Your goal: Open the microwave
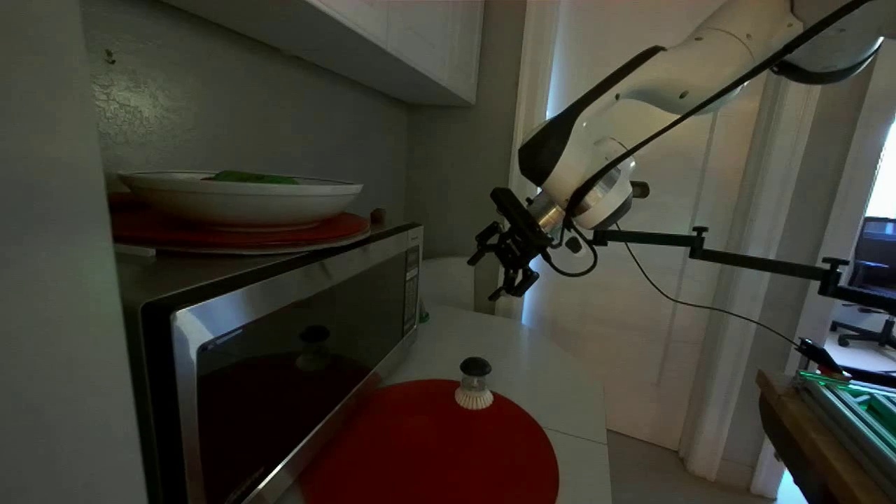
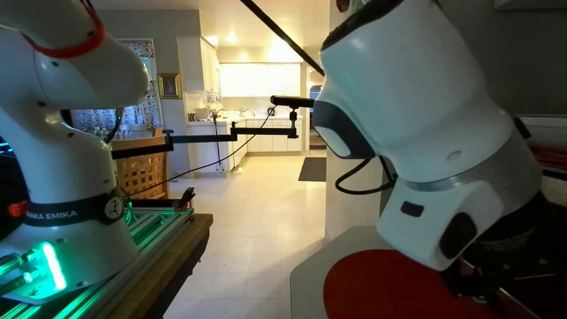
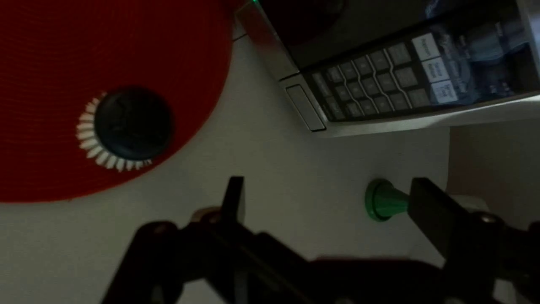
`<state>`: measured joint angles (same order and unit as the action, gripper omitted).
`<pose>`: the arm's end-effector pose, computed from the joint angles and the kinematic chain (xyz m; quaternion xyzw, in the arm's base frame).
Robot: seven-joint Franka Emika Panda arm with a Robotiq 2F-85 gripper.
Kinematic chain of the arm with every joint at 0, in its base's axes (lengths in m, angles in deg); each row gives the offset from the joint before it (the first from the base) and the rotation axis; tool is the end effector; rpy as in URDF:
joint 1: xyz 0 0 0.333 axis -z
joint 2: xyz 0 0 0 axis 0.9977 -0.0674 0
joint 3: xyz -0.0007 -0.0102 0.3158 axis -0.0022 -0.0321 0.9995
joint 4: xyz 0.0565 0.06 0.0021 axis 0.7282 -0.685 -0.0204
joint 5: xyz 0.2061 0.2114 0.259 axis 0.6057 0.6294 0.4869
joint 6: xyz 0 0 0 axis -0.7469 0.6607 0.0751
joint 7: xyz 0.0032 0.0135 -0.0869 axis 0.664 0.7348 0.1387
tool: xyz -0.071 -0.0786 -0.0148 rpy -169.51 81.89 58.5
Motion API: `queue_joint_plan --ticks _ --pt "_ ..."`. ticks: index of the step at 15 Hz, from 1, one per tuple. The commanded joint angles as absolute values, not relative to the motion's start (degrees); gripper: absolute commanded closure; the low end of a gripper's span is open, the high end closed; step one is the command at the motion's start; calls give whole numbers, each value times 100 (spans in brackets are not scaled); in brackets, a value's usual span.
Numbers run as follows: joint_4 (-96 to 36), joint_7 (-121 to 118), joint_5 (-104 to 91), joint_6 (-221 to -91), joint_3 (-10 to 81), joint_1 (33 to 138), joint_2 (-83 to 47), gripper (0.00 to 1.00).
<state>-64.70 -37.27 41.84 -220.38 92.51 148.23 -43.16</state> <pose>0.5341 -0.1828 0.2026 -0.4930 0.8000 -0.1734 0.2947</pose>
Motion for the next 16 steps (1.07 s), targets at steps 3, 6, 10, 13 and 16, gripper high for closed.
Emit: queue_joint_plan --ticks 3,6,10,13,16 --pt "-6661 -4080 3665 -21959 9360 15117 -4526 0" --pt "-6638 -4150 3651 -21948 9333 15025 -4451 0" --pt "-6547 -4284 3645 -22017 9238 14988 -4539 0" --pt "-6429 -4520 3512 -22113 9143 14967 -4751 0" --pt "-6269 -4832 3357 -22251 9046 14902 -5037 0"
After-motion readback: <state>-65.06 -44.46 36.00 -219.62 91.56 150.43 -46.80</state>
